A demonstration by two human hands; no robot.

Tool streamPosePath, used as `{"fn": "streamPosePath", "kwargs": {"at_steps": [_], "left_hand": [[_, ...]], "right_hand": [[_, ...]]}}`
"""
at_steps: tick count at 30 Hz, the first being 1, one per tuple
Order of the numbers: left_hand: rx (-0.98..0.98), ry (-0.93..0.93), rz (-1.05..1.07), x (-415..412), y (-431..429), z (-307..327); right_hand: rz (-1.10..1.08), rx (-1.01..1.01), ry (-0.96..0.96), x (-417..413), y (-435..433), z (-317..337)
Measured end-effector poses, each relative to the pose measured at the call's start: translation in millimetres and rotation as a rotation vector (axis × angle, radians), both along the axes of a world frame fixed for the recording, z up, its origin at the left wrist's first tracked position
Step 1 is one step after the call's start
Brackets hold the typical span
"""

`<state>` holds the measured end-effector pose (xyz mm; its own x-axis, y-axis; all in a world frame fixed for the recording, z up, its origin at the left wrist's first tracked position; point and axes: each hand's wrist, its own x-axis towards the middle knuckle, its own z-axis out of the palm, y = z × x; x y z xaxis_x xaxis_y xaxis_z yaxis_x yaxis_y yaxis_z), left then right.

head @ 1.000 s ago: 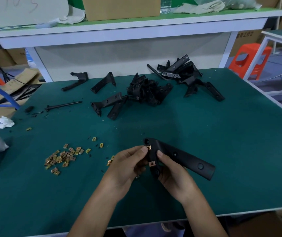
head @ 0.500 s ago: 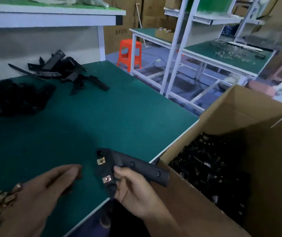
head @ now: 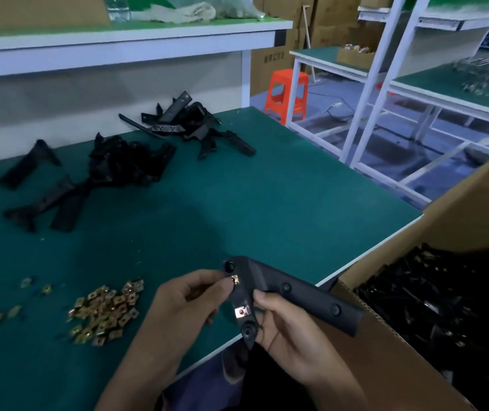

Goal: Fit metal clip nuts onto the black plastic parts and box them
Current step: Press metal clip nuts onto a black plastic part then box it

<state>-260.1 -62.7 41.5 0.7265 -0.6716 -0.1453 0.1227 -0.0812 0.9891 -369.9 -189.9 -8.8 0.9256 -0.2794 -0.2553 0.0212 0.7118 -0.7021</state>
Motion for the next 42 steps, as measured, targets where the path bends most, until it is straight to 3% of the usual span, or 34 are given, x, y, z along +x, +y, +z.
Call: {"fn": "streamPosePath", "kwargs": {"at_steps": [11,17,25,29,31,33,36,38,42], "left_hand": [[-0.073,0.134,0.016,10,14,2],[-0.031,0.068,-0.026,9,14,4],[0.078,-0.021,-0.084,5,3,-14],[0.208,-0.106,-0.128,16,6,-33],[0.174,-0.047,-0.274,29,18,-55],[0.276,-0.217,-0.392,46,34,-79],[0.279,-0.331,-0.243,52,39,-69],[0.306,-0.342,-0.153,44,34,-46],[0.309,-0.271,0.11,54,41,-32]], "right_hand": [[0.064,-0.031,0.002,11,6,-2],[0.111,-0.033,0.009,9,5,1],[-0.01,-0.067,0.053,-18,-5,7],[-0.32,0.054,-0.028,-83,-82,15],[-0.64,0.061,-0.052,-127,-143,36],[-0.982,0.136,-0.025,-160,-201,50],[-1.254,0.276,0.152,-180,-235,39],[-1.203,0.169,0.23,-170,-228,24],[-0.807,-0.118,0.245,-97,-169,14]]}}
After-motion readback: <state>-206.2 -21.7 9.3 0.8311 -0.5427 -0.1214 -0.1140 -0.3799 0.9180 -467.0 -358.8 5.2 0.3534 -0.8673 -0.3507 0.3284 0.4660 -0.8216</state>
